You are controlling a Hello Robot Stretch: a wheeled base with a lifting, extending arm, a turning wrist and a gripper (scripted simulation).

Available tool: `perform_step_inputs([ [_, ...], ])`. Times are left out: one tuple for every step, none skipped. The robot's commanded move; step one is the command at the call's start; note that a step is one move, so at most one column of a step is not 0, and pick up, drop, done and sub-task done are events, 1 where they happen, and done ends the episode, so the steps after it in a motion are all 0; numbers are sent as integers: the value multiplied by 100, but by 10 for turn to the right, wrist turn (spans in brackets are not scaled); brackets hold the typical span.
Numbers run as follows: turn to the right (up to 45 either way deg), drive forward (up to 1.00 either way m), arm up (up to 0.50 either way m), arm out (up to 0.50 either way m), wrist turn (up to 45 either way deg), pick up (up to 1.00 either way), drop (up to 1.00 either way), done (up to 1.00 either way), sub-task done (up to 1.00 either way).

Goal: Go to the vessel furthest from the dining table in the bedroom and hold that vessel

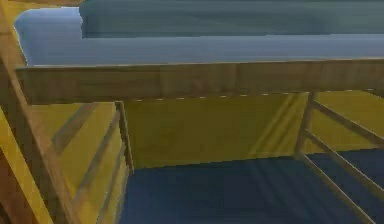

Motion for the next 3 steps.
perform_step_inputs([
  [450,0,0,0,0,0,0,0,0],
  [150,0,0,0,0,0,0,0,0],
  [0,30,0,0,0,0,0,0,0],
])
